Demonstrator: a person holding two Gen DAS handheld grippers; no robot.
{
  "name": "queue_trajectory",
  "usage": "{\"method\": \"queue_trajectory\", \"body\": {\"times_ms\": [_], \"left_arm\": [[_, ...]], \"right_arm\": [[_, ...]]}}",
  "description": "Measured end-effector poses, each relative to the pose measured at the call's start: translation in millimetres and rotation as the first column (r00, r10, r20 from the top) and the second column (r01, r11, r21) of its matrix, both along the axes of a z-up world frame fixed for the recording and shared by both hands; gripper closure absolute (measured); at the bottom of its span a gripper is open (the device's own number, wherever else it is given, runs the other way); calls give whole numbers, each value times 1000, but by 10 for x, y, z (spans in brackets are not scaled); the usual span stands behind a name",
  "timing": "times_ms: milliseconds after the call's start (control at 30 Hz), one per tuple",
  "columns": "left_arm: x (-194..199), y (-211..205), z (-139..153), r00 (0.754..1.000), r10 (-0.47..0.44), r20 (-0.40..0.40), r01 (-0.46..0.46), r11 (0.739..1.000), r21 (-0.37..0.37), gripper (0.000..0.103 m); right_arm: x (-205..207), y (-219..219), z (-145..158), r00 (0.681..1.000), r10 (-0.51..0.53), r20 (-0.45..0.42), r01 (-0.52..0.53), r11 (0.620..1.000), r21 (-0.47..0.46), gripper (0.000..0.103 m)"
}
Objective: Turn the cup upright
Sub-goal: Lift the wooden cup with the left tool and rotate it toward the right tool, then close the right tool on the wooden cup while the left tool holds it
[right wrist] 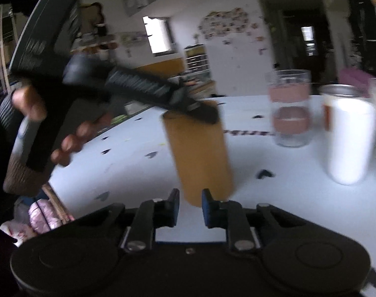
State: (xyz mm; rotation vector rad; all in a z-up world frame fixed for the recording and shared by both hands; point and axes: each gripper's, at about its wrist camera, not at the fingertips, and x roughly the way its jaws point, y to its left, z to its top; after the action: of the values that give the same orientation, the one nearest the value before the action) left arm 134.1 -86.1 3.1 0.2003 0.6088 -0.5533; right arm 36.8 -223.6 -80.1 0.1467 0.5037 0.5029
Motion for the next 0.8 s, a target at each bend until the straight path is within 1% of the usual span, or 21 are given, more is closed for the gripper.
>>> {"method": "queue_trajectory", "body": {"times_ms": [133,167,233,367,400,433,467,567,700,800], "left_arm": [[65,-24,12,1000,13,-6,-13,1000,-12,31],[66,-17,18,1000,19,-4,-19,1000,-15,35],[55,15,24,1000,13,-13,-14,1000,-27,35],[-74,108,33,1000,-8,3,8,999,-39,35],[-115,146,35,1000,-10,7,10,999,-45,35],[-148,187,37,1000,-9,8,9,999,-53,35],[-196,253,36,1000,-8,9,9,998,-64,35],[-342,429,20,1000,9,1,-9,995,-97,35],[-571,633,-53,1000,17,-6,-18,993,-116,35],[-678,743,-143,998,34,-46,-40,992,-123,35]], "right_arm": [[95,202,-38,998,56,-7,-56,998,8,86],[106,229,-43,998,58,-12,-58,998,12,86],[160,274,-77,998,48,-27,-48,999,19,87],[301,267,-169,998,-5,-56,7,1000,24,90],[312,251,-176,998,-21,-61,22,999,28,91],[315,220,-181,997,-22,-72,25,999,43,96],[309,193,-184,996,-23,-83,28,998,57,97],[254,161,-188,995,-47,-87,52,997,51,96],[194,130,-166,993,-71,-93,75,997,36,95],[160,125,-139,992,-69,-105,73,997,34,95]]}}
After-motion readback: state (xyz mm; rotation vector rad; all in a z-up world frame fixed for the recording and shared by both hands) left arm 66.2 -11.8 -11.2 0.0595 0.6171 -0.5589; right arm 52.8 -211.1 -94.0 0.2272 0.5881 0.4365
